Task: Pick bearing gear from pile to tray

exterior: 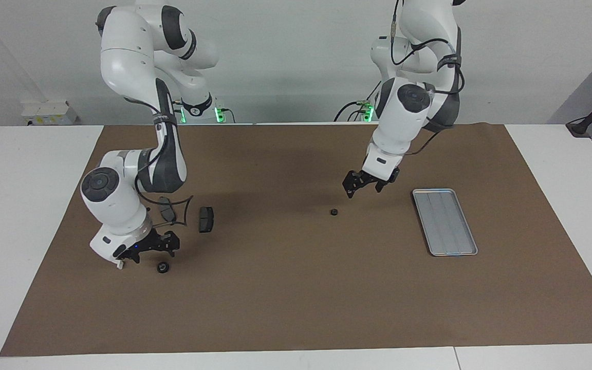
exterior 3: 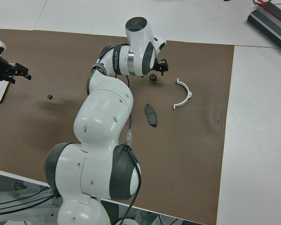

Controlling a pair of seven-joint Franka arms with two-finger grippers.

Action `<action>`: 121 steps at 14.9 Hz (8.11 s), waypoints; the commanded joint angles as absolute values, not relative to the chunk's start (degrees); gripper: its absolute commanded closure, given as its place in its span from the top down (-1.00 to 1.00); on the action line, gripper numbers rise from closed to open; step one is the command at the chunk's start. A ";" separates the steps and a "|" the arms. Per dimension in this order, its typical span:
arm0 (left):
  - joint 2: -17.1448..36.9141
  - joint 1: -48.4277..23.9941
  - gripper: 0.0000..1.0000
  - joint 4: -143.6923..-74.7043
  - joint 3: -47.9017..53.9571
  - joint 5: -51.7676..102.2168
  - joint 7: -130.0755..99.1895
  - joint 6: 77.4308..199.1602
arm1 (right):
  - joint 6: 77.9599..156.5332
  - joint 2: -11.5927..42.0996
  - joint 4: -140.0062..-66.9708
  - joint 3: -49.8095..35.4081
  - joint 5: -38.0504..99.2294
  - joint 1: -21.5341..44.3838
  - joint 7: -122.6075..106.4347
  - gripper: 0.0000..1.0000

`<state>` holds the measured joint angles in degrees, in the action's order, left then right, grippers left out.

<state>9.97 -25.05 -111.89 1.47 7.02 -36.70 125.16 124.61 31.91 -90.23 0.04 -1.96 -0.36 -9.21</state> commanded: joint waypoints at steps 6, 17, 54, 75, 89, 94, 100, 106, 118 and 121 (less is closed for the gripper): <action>20.65 -30.50 1.00 -109.78 0.26 7.03 -45.79 131.75 | 130.34 34.89 -90.62 -0.70 1.30 -0.88 -8.10 1.00; 22.06 -31.55 0.90 -109.86 0.61 -0.35 -45.18 132.71 | 129.55 35.77 -91.06 -0.70 1.76 -1.23 -5.36 0.75; 1.76 -3.71 -1.00 -128.06 0.53 2.11 -5.39 123.57 | 88.61 23.65 -74.28 -0.88 -0.53 12.45 19.01 -1.00; 8.17 0.88 0.52 -129.73 0.44 2.11 0.70 134.65 | 125.32 37.00 -83.48 -1.84 -1.93 39.29 77.34 -1.00; 8.70 -5.69 1.00 -121.56 0.53 4.92 -13.48 129.37 | 123.31 34.99 -83.06 -1.40 -2.55 35.00 74.81 1.00; 10.36 -17.29 1.00 -118.31 0.26 4.66 -35.03 130.61 | 116.65 28.58 -82.97 -1.93 0.07 26.12 53.06 1.00; 20.21 -28.47 1.00 -107.14 0.17 1.50 -46.58 130.69 | 108.82 23.65 -83.06 -1.93 3.25 14.70 23.87 1.00; 22.15 -32.51 1.00 -107.49 0.18 1.41 -54.38 132.01 | 104.07 20.40 -83.32 -1.76 3.25 5.63 4.58 1.00; 23.11 -34.10 0.99 -108.99 0.09 1.49 -57.48 134.38 | 100.28 8.02 -88.40 -1.58 2.37 0.70 -2.64 1.00; 23.12 -34.19 0.98 -109.86 0.09 1.41 -58.27 134.47 | 96.87 2.21 -90.53 -1.50 2.37 0.26 -2.55 1.00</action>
<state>23.03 -33.02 -108.65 1.07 2.58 -56.36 132.81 98.40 8.24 -85.87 -0.88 2.14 1.39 -1.26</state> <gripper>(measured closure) 0.000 0.000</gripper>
